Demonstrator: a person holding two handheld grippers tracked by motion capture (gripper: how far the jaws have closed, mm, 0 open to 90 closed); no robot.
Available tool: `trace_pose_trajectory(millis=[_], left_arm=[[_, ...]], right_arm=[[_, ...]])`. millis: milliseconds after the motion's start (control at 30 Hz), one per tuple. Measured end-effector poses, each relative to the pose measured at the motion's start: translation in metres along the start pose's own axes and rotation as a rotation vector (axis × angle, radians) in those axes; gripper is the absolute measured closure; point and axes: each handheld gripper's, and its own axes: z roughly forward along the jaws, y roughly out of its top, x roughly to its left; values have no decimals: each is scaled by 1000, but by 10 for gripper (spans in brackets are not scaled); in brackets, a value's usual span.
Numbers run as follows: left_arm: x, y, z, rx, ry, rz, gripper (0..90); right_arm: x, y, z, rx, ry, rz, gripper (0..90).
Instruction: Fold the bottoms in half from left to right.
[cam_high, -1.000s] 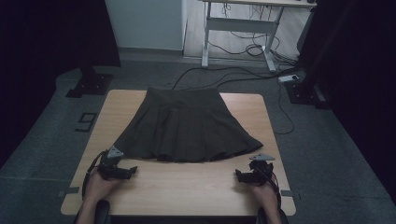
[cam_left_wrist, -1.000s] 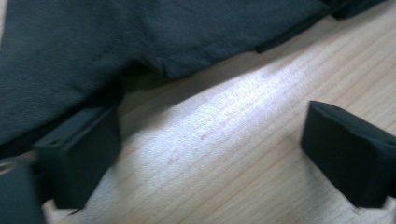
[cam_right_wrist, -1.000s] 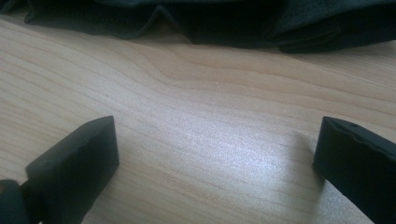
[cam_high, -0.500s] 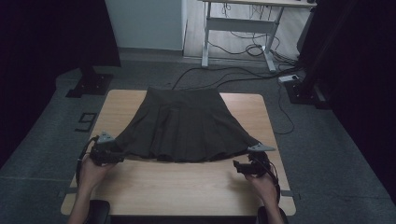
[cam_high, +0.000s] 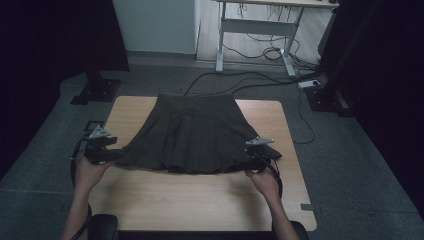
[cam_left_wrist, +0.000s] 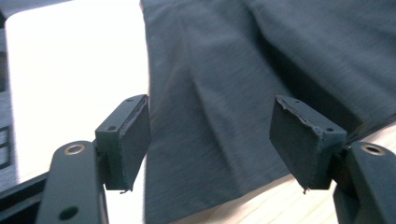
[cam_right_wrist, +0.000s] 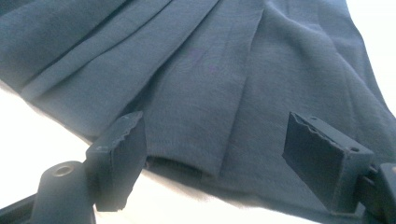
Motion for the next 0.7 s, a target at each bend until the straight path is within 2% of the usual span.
trace_pose_trajectory(millis=[67,100,133,167,200,233,333,367,400,433,467,500,533,567,633,700], left_arm=[[2,-2,8,36,16,11,300],[5,-7,20,58,14,3,333],[5,-7,20,58,14,3,350],[7,-13,33,73,12,-10,377],[7,-13,33,73,12,-10,426],[9,-17,44,83,-2,-22,454],[9,-22,54,94,-9,-22,562],[8,-25,63,109,-21,-19,590],[8,-25,63,109,-21,-19,625],[6,-27,70,134,-17,-6,652],[6,-27,70,134,-17,-6,682],[5,-30,75,155,-17,6,709],[5,-30,75,155,-17,6,729],[2,-32,79,176,-14,19,753],[0,-35,79,159,-14,16,785],[-1,-36,78,156,-22,11,798]], right_arm=[[0,0,3,4,2,3,216],[0,0,10,9,5,20,222],[0,0,10,9,5,20,222],[-1,-2,15,16,5,30,243],[-1,-2,15,16,5,30,243],[-2,-5,21,19,10,38,285],[-2,-8,27,30,6,40,332],[-2,-11,33,49,4,39,417],[-1,-13,37,64,0,34,459],[0,-14,40,79,-11,28,512],[0,-14,40,79,-11,28,512],[2,-17,46,100,-16,22,604],[2,-17,46,100,-16,22,604],[4,-19,50,108,-32,16,702],[4,-19,50,113,-46,10,767],[3,-19,50,115,-43,10,785]])
